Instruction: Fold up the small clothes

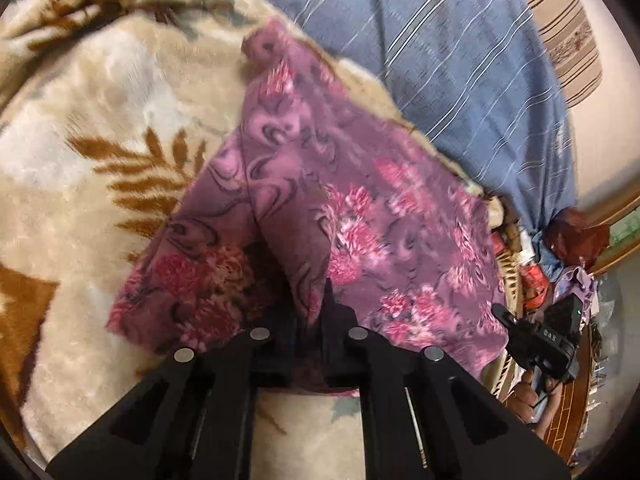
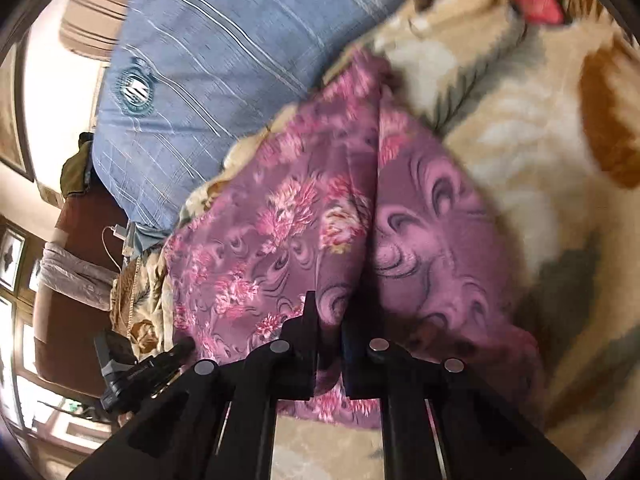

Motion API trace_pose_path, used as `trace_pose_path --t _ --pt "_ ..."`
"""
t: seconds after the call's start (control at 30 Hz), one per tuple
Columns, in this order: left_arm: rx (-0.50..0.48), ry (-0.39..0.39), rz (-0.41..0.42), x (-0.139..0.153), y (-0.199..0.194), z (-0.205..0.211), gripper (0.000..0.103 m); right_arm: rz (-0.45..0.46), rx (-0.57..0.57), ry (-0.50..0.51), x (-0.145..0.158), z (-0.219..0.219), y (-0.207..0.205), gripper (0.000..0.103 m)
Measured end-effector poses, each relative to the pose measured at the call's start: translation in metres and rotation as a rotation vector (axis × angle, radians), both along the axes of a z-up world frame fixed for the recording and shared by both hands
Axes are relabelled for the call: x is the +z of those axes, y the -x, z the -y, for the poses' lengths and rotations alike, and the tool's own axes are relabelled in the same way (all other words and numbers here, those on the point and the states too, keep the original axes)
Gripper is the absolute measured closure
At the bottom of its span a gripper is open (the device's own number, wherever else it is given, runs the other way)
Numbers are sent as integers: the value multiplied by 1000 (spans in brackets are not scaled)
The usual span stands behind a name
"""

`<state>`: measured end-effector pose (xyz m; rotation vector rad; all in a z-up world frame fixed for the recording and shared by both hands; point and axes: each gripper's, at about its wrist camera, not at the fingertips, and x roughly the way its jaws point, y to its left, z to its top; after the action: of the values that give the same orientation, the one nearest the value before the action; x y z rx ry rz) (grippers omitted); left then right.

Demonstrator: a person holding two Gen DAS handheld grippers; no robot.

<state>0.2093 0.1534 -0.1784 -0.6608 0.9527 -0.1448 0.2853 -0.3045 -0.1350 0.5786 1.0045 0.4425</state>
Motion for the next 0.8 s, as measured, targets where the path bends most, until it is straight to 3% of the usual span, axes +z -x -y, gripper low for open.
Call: trace_pose_path --t 0.1,0.17,0.23,0.3,0.4,0.53,0.6,0.67,0.73,0.8 --pt "-3 12 73 18 20 0 98 75 -17 54 31 5 22 95" --pt "6 -43 63 13 19 3 98 93 -16 115 36 0 28 95" --pt "12 -110 -5 -5 7 6 98 61 -15 204 17 -11 18 94" --pt "21 -105 -31 -6 -1 9 98 14 2 230 -5 -20 10 94" --pt "-12 -199 122 37 2 15 98 91 -12 202 16 -19 17 94" --pt "-9 -170 211 67 -6 5 98 172 -48 166 42 -8 19 94" --pt "-18 -175 175 57 -18 8 97 133 -43 156 30 -8 11 94" --pt "-38 -227 86 28 -28 9 96 68 -25 177 6 -13 5 91" --pt "-49 -193 1 4 -31 9 91 29 -21 183 -19 -17 3 90" --pt "-39 -152 -28 0 -28 6 89 51 -31 157 -12 -13 8 83"
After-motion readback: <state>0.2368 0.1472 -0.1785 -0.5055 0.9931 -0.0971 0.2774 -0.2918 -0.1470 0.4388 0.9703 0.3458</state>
